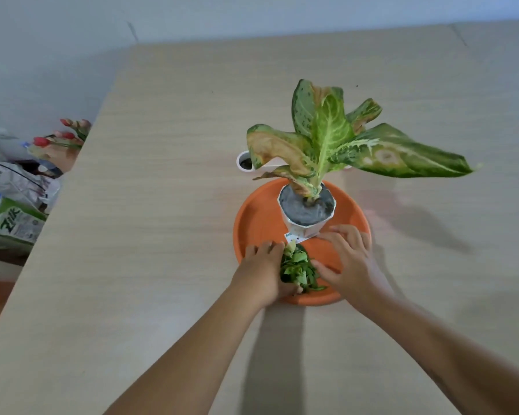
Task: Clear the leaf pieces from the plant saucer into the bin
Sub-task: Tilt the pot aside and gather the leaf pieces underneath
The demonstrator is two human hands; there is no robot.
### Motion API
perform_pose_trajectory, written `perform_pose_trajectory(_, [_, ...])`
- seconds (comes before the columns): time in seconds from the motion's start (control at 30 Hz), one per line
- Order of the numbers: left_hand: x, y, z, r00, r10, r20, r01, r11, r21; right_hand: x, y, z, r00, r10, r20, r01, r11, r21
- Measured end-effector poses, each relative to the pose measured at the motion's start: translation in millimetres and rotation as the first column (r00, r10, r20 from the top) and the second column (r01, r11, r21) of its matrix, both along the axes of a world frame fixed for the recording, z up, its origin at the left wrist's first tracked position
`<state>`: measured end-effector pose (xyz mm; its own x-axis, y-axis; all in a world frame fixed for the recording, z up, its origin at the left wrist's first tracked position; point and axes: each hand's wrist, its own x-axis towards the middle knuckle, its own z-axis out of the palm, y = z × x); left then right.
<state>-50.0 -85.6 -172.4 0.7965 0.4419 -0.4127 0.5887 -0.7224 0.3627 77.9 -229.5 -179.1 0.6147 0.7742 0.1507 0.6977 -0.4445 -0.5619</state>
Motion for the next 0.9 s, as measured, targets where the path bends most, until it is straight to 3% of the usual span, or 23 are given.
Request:
perform_pose_trajectory(0.1, [-2.2, 7.8, -2.7, 1.000, 0.027, 0.002, -0.027, 0.998, -0.054, -8.3, 4.2, -7.8, 0.998, 0.048, 0.051, -0.045, 0.997, -0.063])
perform_pose_trajectory(0.2, [-1.1, 5.4, -5.1, 0.990, 0.095, 0.104, -0.075, 0.980, -0.185, -10.7, 16.0, -9.4, 0.979, 0.116, -0.167, -0.158, 0.950, -0.268])
perform_pose_trajectory(0.27, [-0.6, 5.2, -5.3, 0.980, 0.145, 0.139, -0.109, 0.965, -0.237, -12.6, 19.9, -13.3, 0.965, 0.145, -0.219, -0.223, 0.894, -0.388])
perform_pose_trajectory(0.4, [-2.0, 16.0, -5.6, 0.989, 0.060, 0.132, -0.040, 0.988, -0.152, -5.7, 13.9, -14.7, 0.967, 0.113, -0.227, -0.189, 0.918, -0.349])
perform_pose_trajectory(0.5, [-2.5, 16.8, -11.5, 0.992, -0.015, 0.128, 0.041, 0.977, -0.208, -0.9, 6.7, -12.3, 0.972, 0.088, -0.217, -0.160, 0.927, -0.340])
perform_pose_trajectory(0.67, [-4.1, 16.2, -11.8, 0.979, 0.003, 0.203, 0.001, 1.000, -0.021, -5.1, 13.0, -8.7, 0.971, 0.125, -0.202, -0.193, 0.911, -0.363])
perform_pose_trajectory(0.73, [-5.2, 13.6, -11.9, 0.983, 0.002, 0.186, 0.004, 0.999, -0.033, -4.9, 11.9, -7.2, 0.975, 0.082, -0.206, -0.150, 0.929, -0.338])
perform_pose_trajectory(0.83, [-2.7, 10.6, -13.6, 0.992, -0.046, 0.118, 0.056, 0.996, -0.075, -2.8, 11.7, -6.4, 0.972, 0.101, -0.212, -0.186, 0.882, -0.433])
perform_pose_trajectory(0.9, [-1.4, 14.9, -13.2, 0.982, -0.033, 0.187, 0.047, 0.996, -0.070, -4.2, 13.2, -7.5, 0.966, 0.104, -0.237, -0.197, 0.892, -0.408])
